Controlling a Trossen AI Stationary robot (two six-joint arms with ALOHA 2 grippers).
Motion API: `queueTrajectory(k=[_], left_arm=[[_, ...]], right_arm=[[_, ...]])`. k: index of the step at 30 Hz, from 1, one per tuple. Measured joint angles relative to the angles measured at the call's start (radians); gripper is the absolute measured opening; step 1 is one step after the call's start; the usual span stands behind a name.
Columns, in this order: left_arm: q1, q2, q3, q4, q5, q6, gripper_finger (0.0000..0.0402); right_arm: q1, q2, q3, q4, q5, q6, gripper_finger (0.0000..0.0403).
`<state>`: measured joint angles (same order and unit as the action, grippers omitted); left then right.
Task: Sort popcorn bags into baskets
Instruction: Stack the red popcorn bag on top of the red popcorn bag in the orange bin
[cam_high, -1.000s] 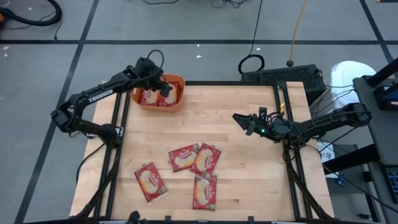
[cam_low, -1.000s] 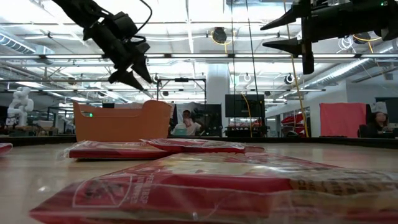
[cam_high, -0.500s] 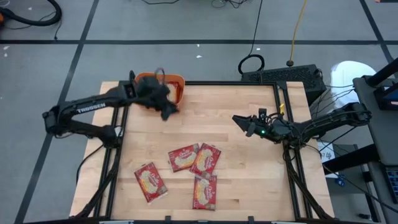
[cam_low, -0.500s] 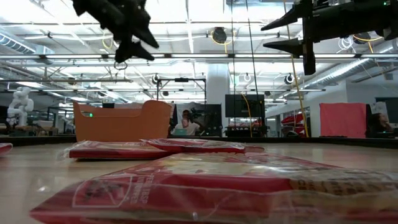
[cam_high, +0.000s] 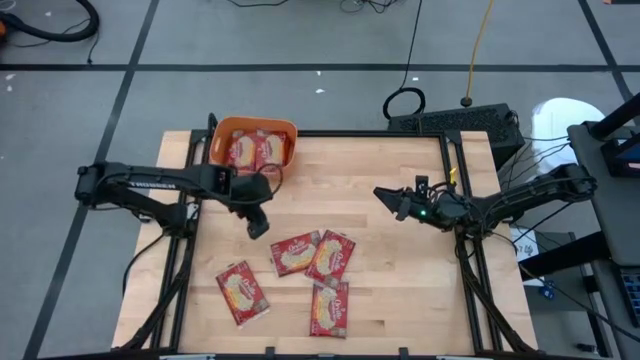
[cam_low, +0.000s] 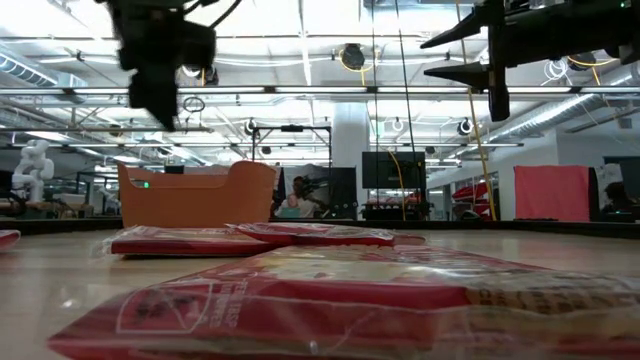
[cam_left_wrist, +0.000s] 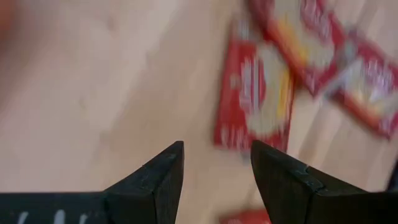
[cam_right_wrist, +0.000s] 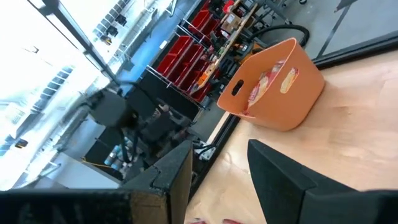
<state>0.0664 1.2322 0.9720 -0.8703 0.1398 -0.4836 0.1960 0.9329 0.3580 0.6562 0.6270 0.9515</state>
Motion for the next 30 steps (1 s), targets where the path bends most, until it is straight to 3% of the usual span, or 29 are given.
queueTrajectory(k=[8, 11, 21, 25, 30], left_arm=[[-0.037, 0.039, -0.128, 0.048, 0.081, -0.085, 0.0190], [-0.042, 0.052, -0.170, 0.093, 0.147, -0.117, 0.0210], [-0.106, 0.068, -0.284, 0.339, 0.096, -0.202, 0.0309], [-0.109, 0.088, -0.321, 0.384, 0.084, -0.326, 0.0315], [-0.122, 0.130, -0.336, 0.428, 0.068, -0.422, 0.0292]], right_arm=[[0.040, 0.005, 0.000, -0.024, 0.000, 0.024, 0.0148], [0.053, 0.013, 0.000, -0.026, 0.000, 0.028, 0.0148], [0.090, 0.047, -0.003, -0.029, -0.003, 0.027, 0.0148], [0.094, 0.058, -0.003, -0.057, -0.011, 0.025, 0.0148], [0.094, 0.063, -0.003, -0.068, -0.081, 0.005, 0.0148]])
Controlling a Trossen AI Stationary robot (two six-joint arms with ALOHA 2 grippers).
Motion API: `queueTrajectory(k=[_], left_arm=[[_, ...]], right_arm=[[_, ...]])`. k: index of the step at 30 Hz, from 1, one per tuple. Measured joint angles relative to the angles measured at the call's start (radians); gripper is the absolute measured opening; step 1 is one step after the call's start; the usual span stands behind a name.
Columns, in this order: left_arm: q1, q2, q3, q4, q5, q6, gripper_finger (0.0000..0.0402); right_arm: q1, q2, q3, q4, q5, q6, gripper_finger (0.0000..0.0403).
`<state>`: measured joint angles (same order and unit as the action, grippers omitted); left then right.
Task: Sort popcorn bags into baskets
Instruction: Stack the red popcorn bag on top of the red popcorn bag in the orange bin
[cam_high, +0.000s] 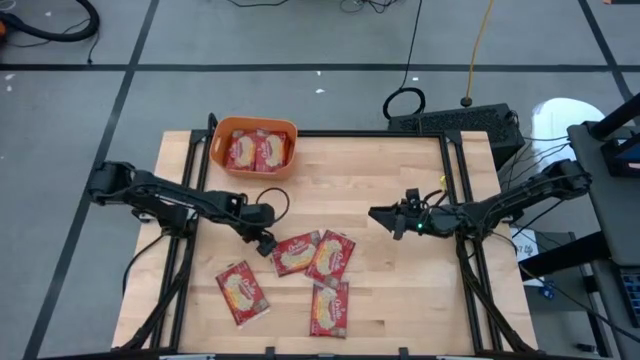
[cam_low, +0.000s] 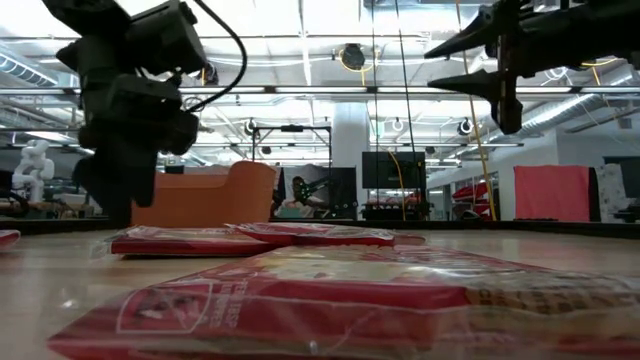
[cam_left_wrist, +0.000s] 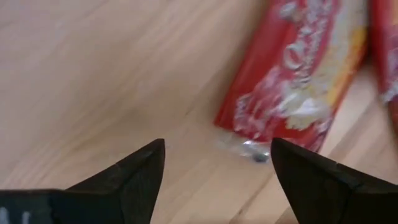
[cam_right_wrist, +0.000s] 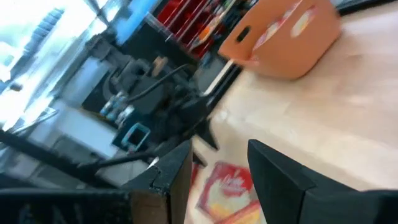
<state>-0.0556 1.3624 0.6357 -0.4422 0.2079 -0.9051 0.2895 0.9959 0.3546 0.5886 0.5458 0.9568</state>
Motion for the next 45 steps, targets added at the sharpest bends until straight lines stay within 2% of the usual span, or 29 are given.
queueTrajectory(k=[6, 9, 13, 18, 21, 25, 27, 36, 45], left_arm=[[-0.013, 0.078, 0.000, 0.114, -0.007, -0.114, 0.0259], [-0.020, 0.117, 0.002, 0.159, -0.002, -0.183, 0.0245], [-0.036, 0.149, 0.003, 0.192, -0.012, -0.242, 0.0218], [-0.043, 0.161, 0.003, 0.199, -0.051, -0.230, 0.0149], [-0.045, 0.163, 0.003, 0.222, -0.082, -0.233, 0.0096], [-0.044, 0.161, 0.003, 0.231, -0.100, -0.259, 0.0024], [-0.048, 0.153, 0.003, 0.228, -0.105, -0.298, 0.0009], [-0.065, 0.073, 0.002, 0.207, -0.115, -0.356, 0.0004], [-0.063, -0.072, 0.002, 0.205, -0.175, -0.301, 0.0003]], right_arm=[[-0.001, -0.001, 0.000, -0.014, -0.143, 0.000, 0.0148], [-0.002, -0.005, 0.000, -0.018, -0.246, 0.009, 0.0148], [-0.006, -0.024, 0.001, -0.058, -0.439, 0.010, 0.0148], [-0.041, -0.049, 0.000, -0.201, -0.665, -0.001, 0.0148], [-0.080, -0.056, 0.000, -0.234, -0.752, -0.016, 0.0148], [-0.119, -0.058, 0.000, -0.209, -0.785, -0.026, 0.0148], [-0.131, -0.065, 0.000, -0.203, -0.786, -0.027, 0.0148], [-0.166, -0.114, 0.000, -0.195, -0.775, -0.026, 0.0148], [-0.173, -0.123, 0.000, -0.197, -0.585, -0.031, 0.0148]])
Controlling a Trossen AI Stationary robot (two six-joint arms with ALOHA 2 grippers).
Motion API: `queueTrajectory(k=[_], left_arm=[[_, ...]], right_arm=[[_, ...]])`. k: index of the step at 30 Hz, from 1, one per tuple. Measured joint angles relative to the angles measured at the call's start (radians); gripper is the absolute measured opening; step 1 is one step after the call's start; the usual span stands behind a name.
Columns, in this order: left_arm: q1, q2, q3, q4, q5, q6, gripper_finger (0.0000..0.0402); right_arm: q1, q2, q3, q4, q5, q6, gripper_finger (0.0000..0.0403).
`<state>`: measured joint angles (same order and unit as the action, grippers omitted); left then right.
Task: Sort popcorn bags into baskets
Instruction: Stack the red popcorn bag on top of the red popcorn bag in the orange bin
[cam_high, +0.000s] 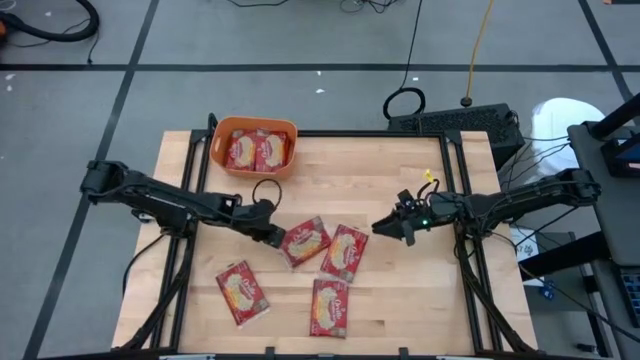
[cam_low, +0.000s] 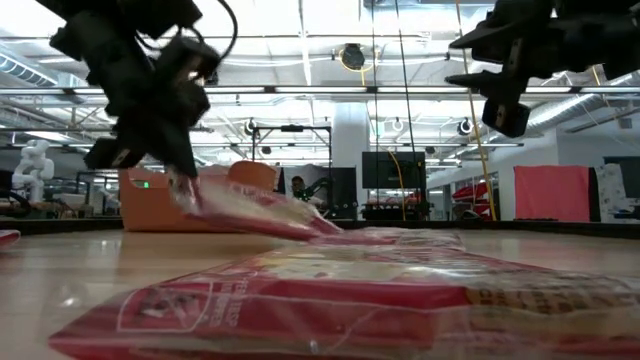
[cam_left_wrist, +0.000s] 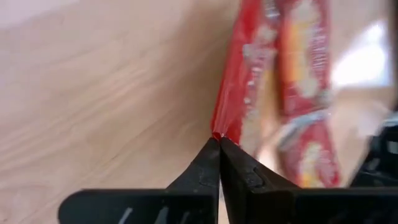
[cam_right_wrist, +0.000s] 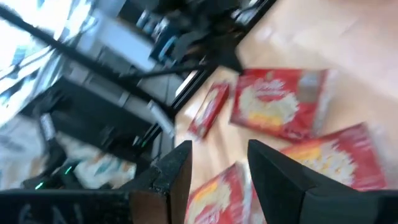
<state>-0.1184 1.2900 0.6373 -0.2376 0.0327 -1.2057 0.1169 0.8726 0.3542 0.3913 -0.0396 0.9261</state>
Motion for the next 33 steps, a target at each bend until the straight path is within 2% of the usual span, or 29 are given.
queueTrajectory(k=[8, 14, 17, 27, 33], left_arm=[[0.025, -0.175, 0.001, 0.144, -0.092, 0.158, 0.0002], [0.084, -0.262, 0.001, 0.291, -0.089, 0.283, 0.0001], [0.120, -0.296, 0.001, 0.339, -0.087, 0.341, 0.0001], [0.287, -0.399, 0.001, 0.425, -0.097, 0.429, 0.0001], [0.378, -0.501, 0.001, 0.420, -0.111, 0.482, 0.0001]], right_arm=[[0.000, 0.001, 0.000, 0.038, 0.270, 0.033, 0.0148], [0.000, 0.000, 0.001, 0.267, 0.404, -0.055, 0.0153], [0.000, 0.000, 0.001, 0.324, 0.445, -0.063, 0.0155], [0.028, 0.004, 0.002, 0.340, 0.559, -0.034, 0.0155], [0.048, 0.006, 0.002, 0.341, 0.570, -0.027, 0.0155]])
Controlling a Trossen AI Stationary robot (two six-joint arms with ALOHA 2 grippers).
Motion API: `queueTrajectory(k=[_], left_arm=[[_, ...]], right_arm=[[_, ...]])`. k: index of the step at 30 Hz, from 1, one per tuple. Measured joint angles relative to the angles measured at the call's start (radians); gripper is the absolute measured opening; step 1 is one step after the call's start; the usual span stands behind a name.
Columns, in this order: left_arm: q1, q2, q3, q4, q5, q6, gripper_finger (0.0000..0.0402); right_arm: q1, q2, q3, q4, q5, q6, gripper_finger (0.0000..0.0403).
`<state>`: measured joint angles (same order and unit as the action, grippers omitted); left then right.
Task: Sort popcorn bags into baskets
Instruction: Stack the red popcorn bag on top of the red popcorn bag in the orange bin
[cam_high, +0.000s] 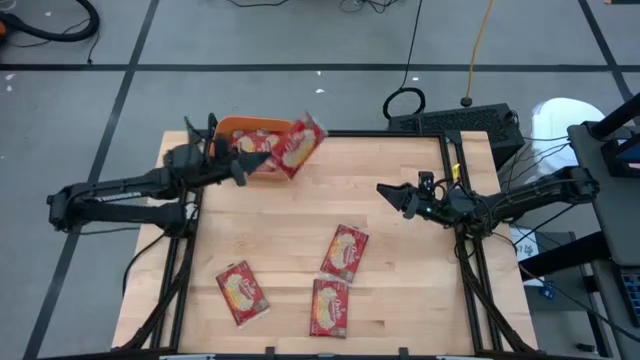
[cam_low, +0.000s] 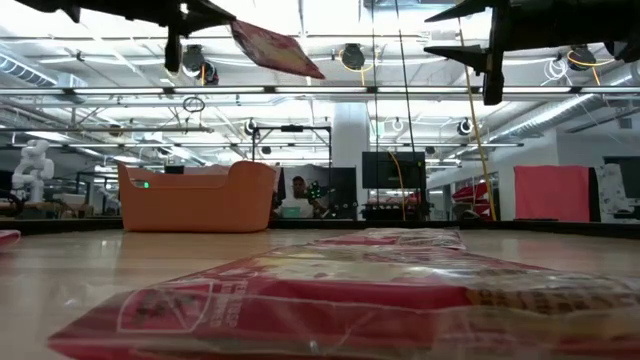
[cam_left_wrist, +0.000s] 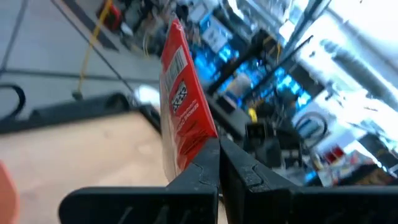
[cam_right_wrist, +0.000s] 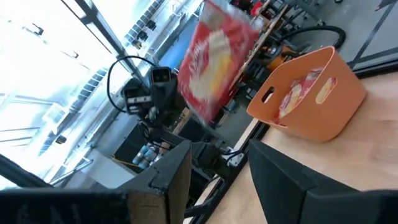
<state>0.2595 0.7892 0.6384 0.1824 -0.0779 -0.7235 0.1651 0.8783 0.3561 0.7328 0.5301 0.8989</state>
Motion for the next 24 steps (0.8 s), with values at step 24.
queueTrajectory(k=[24], left_arm=[[0.061, -0.275, 0.000, -0.330, -0.324, 0.059, 0.0001]], right_arm=[[0.053, 0.098, 0.000, -0.003, 0.051, 0.033, 0.0155]])
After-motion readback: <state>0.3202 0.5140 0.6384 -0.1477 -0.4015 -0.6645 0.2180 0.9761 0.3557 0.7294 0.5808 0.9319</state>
